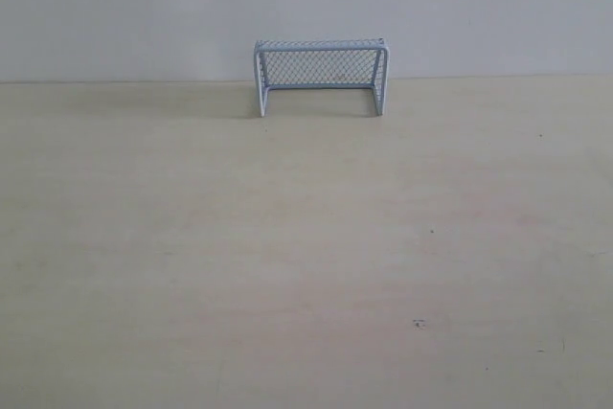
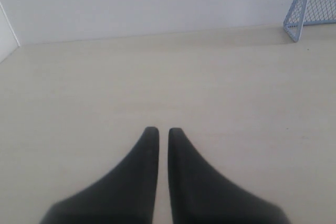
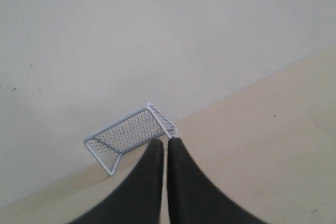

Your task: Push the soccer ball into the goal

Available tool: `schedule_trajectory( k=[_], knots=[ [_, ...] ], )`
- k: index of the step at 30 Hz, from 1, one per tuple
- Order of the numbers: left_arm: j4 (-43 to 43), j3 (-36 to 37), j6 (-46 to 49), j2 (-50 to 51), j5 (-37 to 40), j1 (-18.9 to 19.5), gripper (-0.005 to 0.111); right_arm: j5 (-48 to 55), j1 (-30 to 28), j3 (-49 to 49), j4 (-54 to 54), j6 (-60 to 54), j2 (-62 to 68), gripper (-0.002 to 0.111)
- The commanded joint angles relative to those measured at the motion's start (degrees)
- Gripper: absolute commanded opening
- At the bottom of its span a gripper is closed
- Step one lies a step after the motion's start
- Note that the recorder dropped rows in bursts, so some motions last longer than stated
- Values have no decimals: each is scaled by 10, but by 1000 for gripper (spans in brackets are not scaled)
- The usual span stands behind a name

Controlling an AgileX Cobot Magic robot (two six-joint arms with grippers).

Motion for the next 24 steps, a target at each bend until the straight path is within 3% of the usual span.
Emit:
schedule_trajectory(
  k=[1,12,19,24],
  knots=[
    [2,-2,-5,-1,-2,1,6,-33,-3,29,7,-56,-4,0],
    [2,-2,-5,-1,-2,1,6,64,-3,29,4,-332,-4,0],
    [2,-2,-5,-1,-2,1,6,148,-3,29,-9,-360,-4,0],
    [2,-2,-5,-1,-2,1,6,149,-3,29,-5,-353,-4,0]
  ],
)
